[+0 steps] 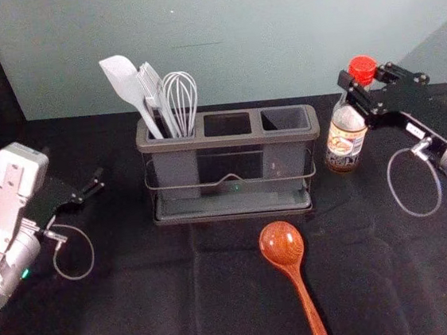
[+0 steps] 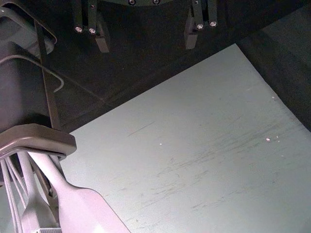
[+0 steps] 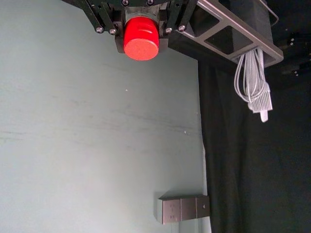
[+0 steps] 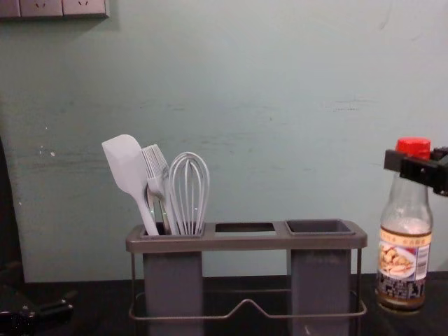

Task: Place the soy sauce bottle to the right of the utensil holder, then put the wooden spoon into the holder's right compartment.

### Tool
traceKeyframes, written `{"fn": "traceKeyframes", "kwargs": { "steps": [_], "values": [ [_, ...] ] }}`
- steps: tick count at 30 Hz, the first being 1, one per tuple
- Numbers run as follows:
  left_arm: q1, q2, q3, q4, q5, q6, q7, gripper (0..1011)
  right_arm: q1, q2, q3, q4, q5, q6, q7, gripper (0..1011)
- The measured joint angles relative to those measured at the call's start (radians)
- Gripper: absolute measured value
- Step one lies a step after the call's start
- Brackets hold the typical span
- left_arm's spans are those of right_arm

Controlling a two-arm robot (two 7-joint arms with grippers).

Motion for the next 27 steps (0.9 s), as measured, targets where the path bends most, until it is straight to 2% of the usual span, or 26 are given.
{"fn": "traceKeyframes", "kwargs": {
  "steps": [12,27],
  "values": [
    [0.000,0.000,0.000,0.000,0.000,0.000,0.000,1005,0.022,-0.032,-0.030,0.075,-0.035,-0.019,0.004,383],
    [0.000,0.000,0.000,0.000,0.000,0.000,0.000,1005,0.016,-0.051,-0.028,0.126,-0.064,-0.053,0.005,383]
  ]
}}
